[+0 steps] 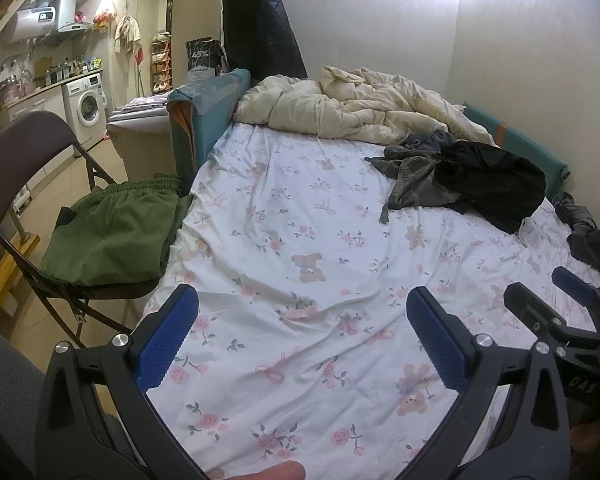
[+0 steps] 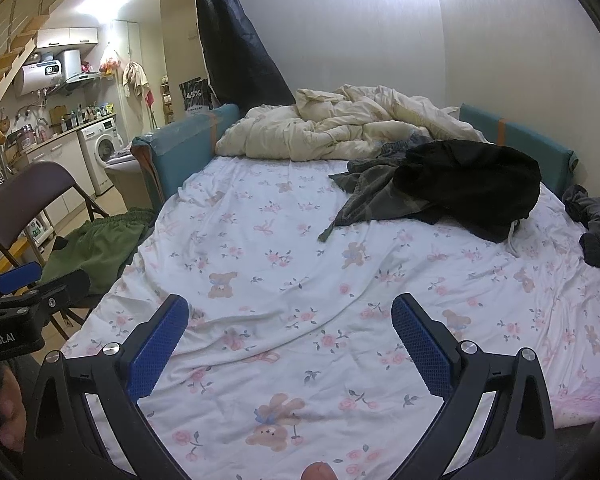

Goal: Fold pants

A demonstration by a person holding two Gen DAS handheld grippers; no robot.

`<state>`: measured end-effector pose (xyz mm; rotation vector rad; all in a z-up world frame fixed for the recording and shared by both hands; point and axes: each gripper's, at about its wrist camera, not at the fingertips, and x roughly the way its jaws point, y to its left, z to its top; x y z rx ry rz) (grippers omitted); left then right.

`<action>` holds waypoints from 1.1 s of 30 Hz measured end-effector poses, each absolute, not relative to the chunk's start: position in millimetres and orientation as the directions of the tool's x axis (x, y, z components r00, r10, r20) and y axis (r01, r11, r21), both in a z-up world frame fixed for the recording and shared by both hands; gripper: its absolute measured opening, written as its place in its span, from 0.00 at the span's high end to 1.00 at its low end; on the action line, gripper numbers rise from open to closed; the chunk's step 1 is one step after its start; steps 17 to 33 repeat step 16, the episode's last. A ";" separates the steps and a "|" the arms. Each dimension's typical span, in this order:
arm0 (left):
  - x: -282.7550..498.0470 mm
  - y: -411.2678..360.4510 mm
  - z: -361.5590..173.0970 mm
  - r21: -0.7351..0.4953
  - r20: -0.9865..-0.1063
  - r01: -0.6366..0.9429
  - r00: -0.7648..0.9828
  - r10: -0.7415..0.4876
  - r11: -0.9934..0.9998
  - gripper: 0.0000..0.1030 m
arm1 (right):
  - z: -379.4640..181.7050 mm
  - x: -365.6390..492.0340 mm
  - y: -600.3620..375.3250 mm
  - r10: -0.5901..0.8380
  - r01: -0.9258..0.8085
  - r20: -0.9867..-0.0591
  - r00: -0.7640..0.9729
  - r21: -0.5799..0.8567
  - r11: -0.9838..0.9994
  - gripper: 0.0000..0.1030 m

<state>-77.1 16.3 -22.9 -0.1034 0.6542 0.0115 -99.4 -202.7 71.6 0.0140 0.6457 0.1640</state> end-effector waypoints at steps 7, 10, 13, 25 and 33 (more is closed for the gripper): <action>-76.6 16.7 -24.6 -0.093 -0.611 -0.043 0.792 -0.023 0.995 0.00 | 72.4 -99.7 -203.5 0.157 -0.148 -0.596 0.788 0.064 0.987 0.00; -76.1 17.3 -24.7 -0.094 -0.610 -0.040 0.792 -0.026 0.995 0.00 | 72.3 -100.2 -203.4 0.155 -0.147 -0.597 0.787 0.062 0.987 0.00; -75.8 18.0 -24.4 -0.096 -0.608 -0.038 0.793 -0.029 0.995 0.00 | 72.9 -98.9 -205.6 0.156 -0.150 -0.597 0.787 0.060 0.987 0.00; -76.2 15.2 -25.6 -0.094 -0.606 -0.039 0.795 -0.026 0.995 0.00 | 72.9 -99.4 -204.7 0.156 -0.149 -0.596 0.788 0.062 0.987 0.00; -76.2 15.2 -25.6 -0.094 -0.606 -0.039 0.795 -0.026 0.995 0.00 | 72.9 -99.4 -204.7 0.156 -0.149 -0.596 0.788 0.062 0.987 0.00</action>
